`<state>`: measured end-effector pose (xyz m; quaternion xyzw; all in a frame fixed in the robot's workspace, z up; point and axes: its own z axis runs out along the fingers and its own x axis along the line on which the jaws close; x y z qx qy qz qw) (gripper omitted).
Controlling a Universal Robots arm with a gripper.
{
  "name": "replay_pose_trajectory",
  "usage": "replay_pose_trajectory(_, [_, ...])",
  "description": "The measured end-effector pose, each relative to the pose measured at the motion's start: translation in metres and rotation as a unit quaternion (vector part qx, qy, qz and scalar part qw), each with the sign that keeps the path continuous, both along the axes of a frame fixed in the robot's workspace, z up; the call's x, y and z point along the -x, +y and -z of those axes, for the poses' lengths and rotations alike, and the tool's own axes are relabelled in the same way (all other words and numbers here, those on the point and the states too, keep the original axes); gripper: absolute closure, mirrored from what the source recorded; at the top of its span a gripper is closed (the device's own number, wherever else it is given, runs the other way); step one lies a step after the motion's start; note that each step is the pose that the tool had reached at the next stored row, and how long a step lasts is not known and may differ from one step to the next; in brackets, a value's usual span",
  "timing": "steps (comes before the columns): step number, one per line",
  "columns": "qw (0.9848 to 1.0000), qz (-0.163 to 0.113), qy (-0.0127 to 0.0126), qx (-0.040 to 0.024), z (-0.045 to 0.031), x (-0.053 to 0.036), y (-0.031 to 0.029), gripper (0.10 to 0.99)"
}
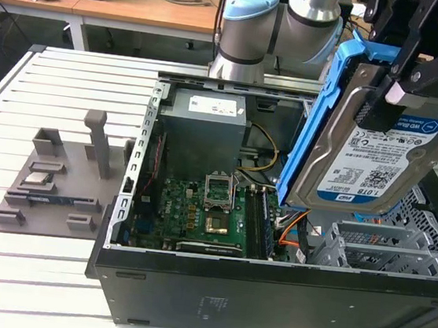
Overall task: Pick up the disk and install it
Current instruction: 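Pick up the disk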
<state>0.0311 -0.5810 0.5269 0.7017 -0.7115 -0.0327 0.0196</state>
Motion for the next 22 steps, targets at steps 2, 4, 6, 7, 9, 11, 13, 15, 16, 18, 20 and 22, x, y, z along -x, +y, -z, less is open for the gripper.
replay_pose_trajectory(2, [1.0,0.0,0.0,0.0001,0.0002,0.0,-0.0053,0.718])
replay_pose_trajectory(4, [1.0,0.0,0.0,0.0,0.0005,0.0,-0.0105,0.718])
replay_pose_trajectory(6, [1.0,0.0,0.0,0.0,0.0008,0.0,-0.0148,0.718])
replay_pose_trajectory(7, [1.0,0.0,0.0,0.0001,0.0008,0.0,-0.0164,0.718])
replay_pose_trajectory(9, [1.0,0.0,0.0,0.0001,0.0014,0.0,-0.0203,0.718])
replay_pose_trajectory(11, [1.0,0.0,0.0,-0.0002,0.0026,0.0001,-0.0214,0.718])
replay_pose_trajectory(13, [1.0,0.0,0.0,-0.0042,0.0035,-0.0002,-0.0214,0.718])
replay_pose_trajectory(15, [1.0,0.0,0.0,-0.007,0.005,-0.0017,-0.0198,0.718])
replay_pose_trajectory(16, [1.0,0.0,0.0,-0.0071,0.0059,-0.005,-0.0172,0.718])
replay_pose_trajectory(18, [1.0,0.0,0.0,-0.0064,0.0065,-0.0107,-0.0123,0.718])
replay_pose_trajectory(20, [1.0,0.0,0.0,-0.0059,0.0071,-0.0154,-0.008,0.718])
replay_pose_trajectory(22, [1.0,0.0,0.0,-0.0054,0.0078,-0.0184,-0.0056,0.718])
